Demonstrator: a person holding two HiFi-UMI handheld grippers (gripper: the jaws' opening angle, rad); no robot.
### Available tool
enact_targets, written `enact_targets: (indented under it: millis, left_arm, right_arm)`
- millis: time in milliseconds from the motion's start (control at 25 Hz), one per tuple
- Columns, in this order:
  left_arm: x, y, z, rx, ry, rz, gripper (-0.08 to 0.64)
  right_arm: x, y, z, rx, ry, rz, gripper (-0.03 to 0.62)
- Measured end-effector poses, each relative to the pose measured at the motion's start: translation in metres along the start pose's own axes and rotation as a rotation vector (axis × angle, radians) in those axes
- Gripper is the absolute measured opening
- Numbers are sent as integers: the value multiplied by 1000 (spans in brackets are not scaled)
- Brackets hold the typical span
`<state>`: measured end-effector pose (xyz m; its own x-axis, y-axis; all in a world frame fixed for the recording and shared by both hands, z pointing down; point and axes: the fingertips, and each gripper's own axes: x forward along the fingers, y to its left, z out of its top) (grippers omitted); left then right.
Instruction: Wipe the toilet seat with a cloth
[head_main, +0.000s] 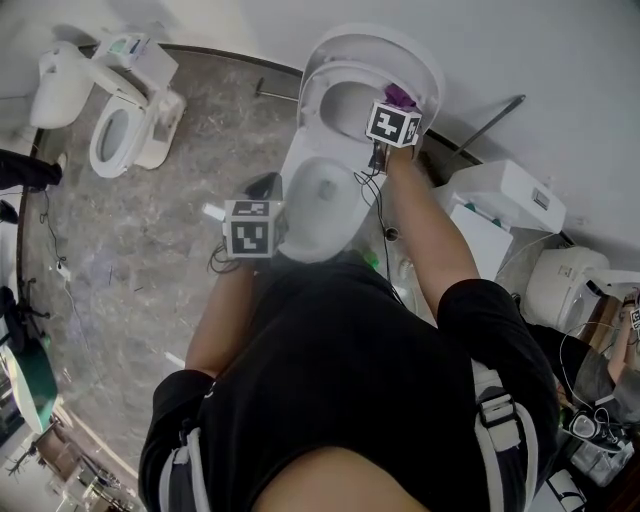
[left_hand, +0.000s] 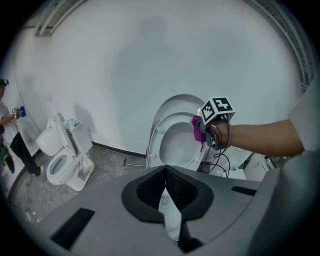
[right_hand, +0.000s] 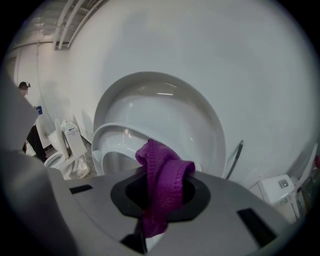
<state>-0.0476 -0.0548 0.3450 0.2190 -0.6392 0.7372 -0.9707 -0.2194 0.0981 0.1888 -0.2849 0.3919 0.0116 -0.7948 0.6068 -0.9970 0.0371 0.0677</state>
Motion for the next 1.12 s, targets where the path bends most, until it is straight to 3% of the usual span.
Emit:
enact_targets:
  millis: [600,800,920,1120]
  left_arm:
    - [-16,46,27,28,-58,-17,8]
    - [-16,50,33,52,-75,-45,8]
    - [-13,46,41,68,-91,-68,8]
    - [-4,33,61,113,-107,-106,8]
  right_arm:
    - [-5,77,37,-95,-45,38,54]
    - [-18,91,29,-98,-40,136,54]
    - [-41,94,24,-110,-93,184,54]
    - [-83,77,10,-26,-161,199,55]
